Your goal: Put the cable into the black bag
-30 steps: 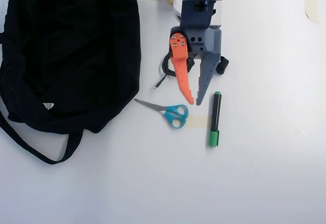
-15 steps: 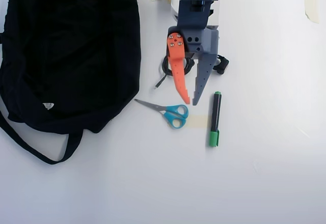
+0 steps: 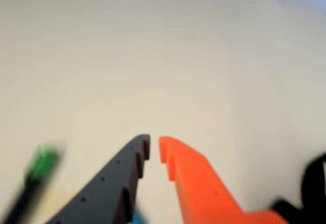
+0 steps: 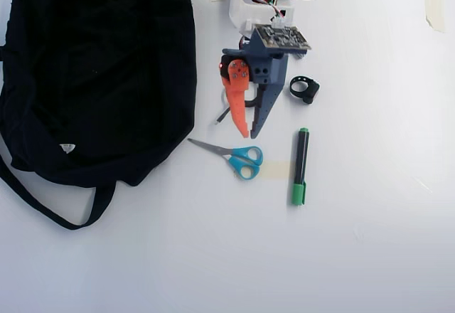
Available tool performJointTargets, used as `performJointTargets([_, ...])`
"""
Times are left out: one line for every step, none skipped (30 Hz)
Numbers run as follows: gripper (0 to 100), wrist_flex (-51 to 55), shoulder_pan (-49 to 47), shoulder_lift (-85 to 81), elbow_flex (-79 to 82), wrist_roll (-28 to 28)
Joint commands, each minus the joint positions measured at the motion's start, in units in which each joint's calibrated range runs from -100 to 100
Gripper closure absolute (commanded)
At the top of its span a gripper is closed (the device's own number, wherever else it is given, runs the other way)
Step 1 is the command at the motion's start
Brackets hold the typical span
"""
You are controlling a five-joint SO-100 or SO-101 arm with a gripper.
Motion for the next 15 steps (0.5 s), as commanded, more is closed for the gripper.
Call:
performJointTargets([98, 8.8, -0.6, -4.0, -2.5, 1.4])
performJointTargets([98, 11.3, -0.9, -4.5, -2.5, 1.4])
performJointTargets([98, 14.4, -1.5, -4.9, -2.5, 1.4])
performJointTargets([98, 17.6, -1.8, -5.2, -2.5, 1.4])
performJointTargets([97, 20.6, -2.2, -5.4, -2.5, 1.3])
performJointTargets([97, 23.6, -2.4, -5.5, -2.5, 0.8])
performJointTargets([97, 25.8, -2.4, -5.5, -2.5, -0.5])
performJointTargets([98, 27.6, -2.4, -5.5, -2.5, -1.7])
performJointTargets([98, 29.2, -2.4, -5.5, -2.5, -2.6])
performJointTargets([98, 31.8, -2.5, -5.5, -2.5, -3.0])
performJointTargets([97, 33.8, -2.6, -5.5, -2.5, -3.1])
performJointTargets([97, 36.8, -2.7, -5.5, -2.5, -3.2])
performJointTargets([97, 38.7, -2.7, -5.5, -2.4, -3.2])
performJointTargets([97, 40.5, -2.7, -5.4, -2.4, -3.2])
performJointTargets([97, 42.1, -2.7, -5.4, -2.4, -3.2])
